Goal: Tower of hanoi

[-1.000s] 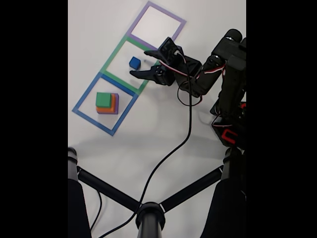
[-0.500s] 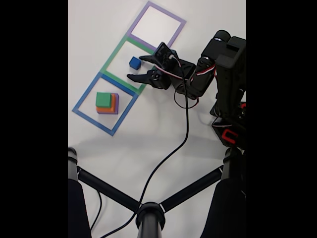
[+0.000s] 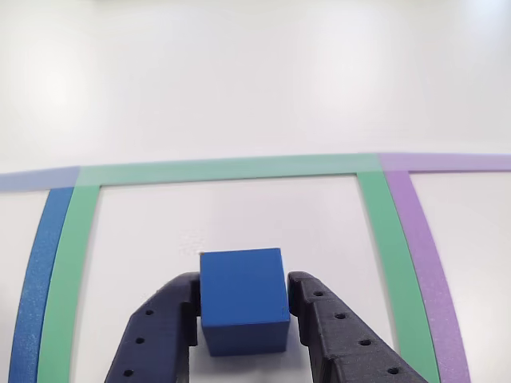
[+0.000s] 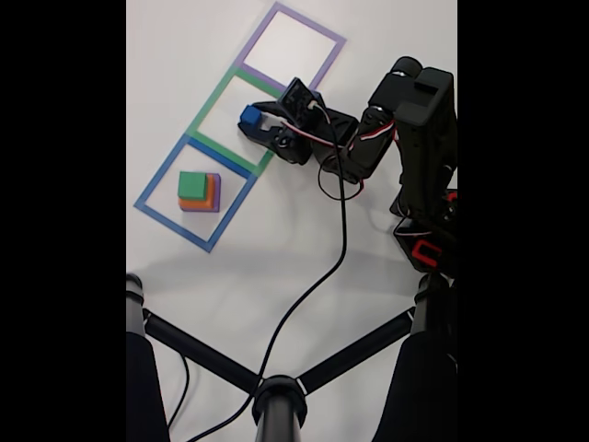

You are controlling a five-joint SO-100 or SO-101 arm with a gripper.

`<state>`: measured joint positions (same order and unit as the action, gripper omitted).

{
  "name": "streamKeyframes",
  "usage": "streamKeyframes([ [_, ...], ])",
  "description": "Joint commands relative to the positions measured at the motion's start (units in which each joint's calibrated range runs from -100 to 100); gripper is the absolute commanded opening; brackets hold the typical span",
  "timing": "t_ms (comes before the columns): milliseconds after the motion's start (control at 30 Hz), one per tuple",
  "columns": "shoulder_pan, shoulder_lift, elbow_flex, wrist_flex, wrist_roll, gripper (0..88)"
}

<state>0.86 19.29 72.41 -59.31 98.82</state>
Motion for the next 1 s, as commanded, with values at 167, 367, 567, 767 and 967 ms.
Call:
streamKeyframes([
  [167,-0.14,-1.90,0.78,-1.11,1.18,3.9],
  [367,-0.21,-13.52,4.33,7.39,1.18,2.6],
  [567,-0.82,-36.44,8.33,27.14,1.18,2.7],
  [767,-2.35,-60.40,2.24,60.00,1.18,2.8],
  [967,-5.24,-68.57,-18.12,91.73,1.18,2.6],
])
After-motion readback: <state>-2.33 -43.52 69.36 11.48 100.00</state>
